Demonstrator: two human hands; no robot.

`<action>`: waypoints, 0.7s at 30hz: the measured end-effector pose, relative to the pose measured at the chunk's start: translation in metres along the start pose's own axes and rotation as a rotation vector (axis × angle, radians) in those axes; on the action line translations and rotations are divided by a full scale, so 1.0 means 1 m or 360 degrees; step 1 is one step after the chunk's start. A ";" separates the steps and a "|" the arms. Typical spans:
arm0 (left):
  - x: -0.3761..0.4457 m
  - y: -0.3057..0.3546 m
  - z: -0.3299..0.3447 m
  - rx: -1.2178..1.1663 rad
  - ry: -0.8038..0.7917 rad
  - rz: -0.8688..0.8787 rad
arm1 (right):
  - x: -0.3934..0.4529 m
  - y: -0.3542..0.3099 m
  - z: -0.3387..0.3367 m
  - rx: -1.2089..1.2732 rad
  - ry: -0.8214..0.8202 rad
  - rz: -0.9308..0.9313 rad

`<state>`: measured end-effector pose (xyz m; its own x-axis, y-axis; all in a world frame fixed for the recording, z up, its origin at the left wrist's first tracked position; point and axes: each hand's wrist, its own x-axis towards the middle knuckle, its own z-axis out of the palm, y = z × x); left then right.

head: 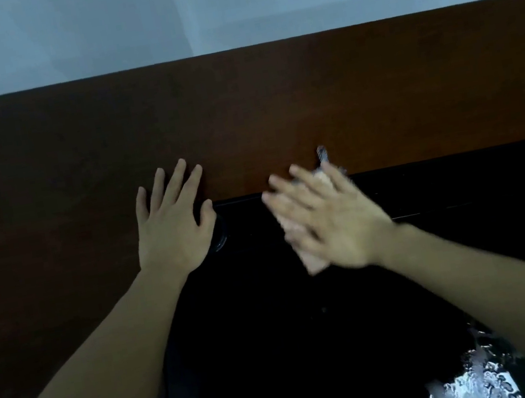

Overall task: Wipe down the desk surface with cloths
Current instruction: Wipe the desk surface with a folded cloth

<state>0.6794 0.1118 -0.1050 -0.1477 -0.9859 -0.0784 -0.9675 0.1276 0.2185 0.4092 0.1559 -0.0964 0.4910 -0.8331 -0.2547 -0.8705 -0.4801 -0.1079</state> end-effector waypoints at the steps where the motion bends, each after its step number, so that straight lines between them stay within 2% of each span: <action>1: 0.000 0.000 0.000 -0.0005 -0.0003 -0.0001 | 0.012 0.012 -0.006 -0.0017 0.0011 0.0117; 5: -0.003 0.001 0.000 -0.0037 0.0034 0.0085 | 0.047 0.038 -0.021 0.0055 0.0024 0.0444; 8: -0.003 0.000 0.000 -0.0020 0.0051 0.0190 | 0.043 0.015 -0.016 0.0016 -0.0003 0.0541; 13: -0.002 0.000 -0.003 0.0022 0.0009 0.0366 | -0.013 -0.052 0.011 -0.0020 0.0007 0.0225; 17: -0.003 0.001 -0.005 0.0057 -0.0005 0.0516 | -0.035 -0.059 0.019 0.0023 -0.0057 0.0053; 19: -0.001 0.001 -0.005 0.0060 -0.0051 0.0560 | -0.023 -0.044 0.010 0.0000 -0.0080 0.0064; 21: -0.001 0.001 -0.005 0.0053 -0.0075 0.0577 | -0.003 -0.020 0.001 -0.0003 -0.0023 0.0250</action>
<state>0.6796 0.1120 -0.1000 -0.4907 -0.8701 -0.0466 -0.8566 0.4719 0.2088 0.4254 0.1684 -0.0945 0.3483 -0.8939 -0.2822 -0.9365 -0.3447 -0.0638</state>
